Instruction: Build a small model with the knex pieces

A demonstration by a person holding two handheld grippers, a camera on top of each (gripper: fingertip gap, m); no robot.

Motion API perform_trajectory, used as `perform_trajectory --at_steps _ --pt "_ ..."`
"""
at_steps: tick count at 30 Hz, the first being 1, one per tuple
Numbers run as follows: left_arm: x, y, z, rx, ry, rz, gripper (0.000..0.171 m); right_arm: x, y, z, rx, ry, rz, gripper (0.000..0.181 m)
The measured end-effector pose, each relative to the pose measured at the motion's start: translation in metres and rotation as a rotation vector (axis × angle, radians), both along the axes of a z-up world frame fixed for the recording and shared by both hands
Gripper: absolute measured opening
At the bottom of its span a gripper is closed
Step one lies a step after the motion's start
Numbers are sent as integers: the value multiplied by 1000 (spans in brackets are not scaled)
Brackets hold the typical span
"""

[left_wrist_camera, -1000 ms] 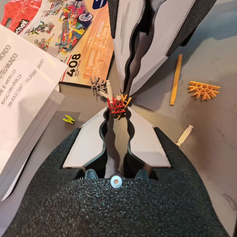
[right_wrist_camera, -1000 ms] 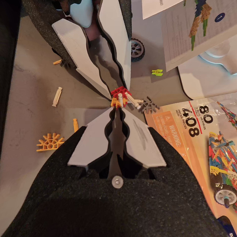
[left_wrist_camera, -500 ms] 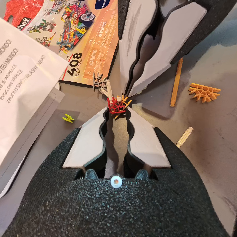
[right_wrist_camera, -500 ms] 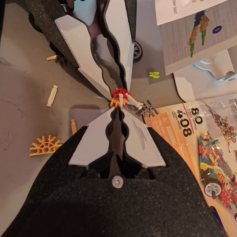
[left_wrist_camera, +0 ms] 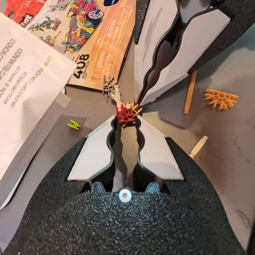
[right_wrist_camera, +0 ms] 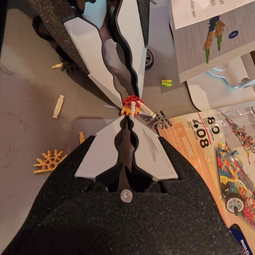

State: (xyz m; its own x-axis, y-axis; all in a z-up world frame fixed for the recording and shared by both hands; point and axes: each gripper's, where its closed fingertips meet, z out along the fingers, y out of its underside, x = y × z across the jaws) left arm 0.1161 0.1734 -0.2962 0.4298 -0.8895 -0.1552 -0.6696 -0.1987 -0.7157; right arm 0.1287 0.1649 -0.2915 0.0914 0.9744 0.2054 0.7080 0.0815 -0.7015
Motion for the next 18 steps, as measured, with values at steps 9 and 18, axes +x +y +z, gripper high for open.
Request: perform_trajectory --at_steps 9,18 --pt "1 2 0 11 -17 -3 24 1 1 0 -42 30 -10 2" --pt "2 4 -1 36 -5 -3 24 13 12 14 -79 94 -55 8"
